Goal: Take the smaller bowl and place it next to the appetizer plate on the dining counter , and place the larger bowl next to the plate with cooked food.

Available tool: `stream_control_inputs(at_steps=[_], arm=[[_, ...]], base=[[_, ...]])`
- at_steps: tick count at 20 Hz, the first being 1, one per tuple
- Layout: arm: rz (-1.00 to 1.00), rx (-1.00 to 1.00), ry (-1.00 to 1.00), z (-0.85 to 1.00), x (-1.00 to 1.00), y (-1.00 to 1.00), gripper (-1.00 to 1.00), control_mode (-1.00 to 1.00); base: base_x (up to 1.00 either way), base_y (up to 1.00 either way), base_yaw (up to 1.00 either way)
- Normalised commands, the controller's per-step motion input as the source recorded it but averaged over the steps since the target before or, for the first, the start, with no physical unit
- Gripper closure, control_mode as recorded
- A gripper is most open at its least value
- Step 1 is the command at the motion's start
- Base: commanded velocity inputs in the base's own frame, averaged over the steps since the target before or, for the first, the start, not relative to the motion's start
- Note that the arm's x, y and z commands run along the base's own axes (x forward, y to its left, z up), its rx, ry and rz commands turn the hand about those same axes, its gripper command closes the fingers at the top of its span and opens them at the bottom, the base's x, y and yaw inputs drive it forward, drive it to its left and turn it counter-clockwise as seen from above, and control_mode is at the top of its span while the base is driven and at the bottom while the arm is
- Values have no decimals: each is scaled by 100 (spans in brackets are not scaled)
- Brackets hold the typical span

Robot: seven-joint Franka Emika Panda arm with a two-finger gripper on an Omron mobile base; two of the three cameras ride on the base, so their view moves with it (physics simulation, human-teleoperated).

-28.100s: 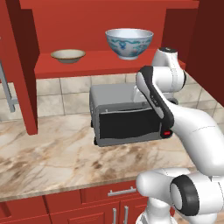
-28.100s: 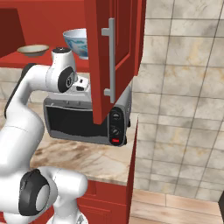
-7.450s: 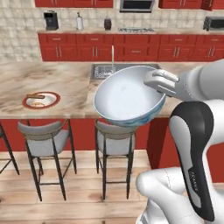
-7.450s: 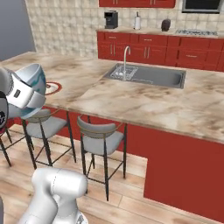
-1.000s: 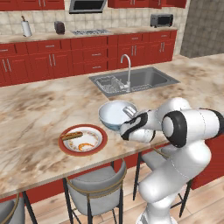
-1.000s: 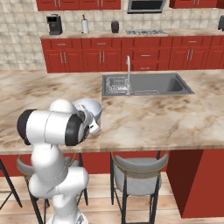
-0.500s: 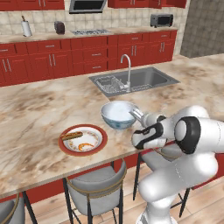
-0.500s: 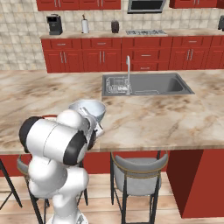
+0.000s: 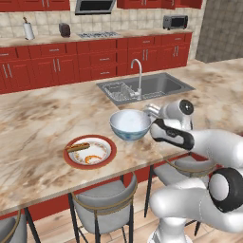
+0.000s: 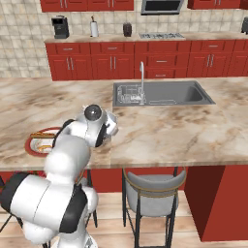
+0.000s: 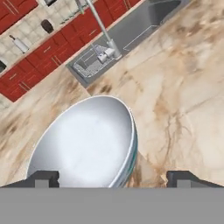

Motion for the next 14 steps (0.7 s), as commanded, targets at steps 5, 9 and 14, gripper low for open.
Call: stream_control_inputs(at_steps=[5, 9, 14], arm=[[25, -13, -2, 97, -100, -27, -100, -100], [30, -8, -18, 85, -100, -24, -100, -100], [22, -14, 4, 79, -100, -5, -100, -100]], base=[[0, 0, 0], [0, 0, 0], [0, 0, 0]])
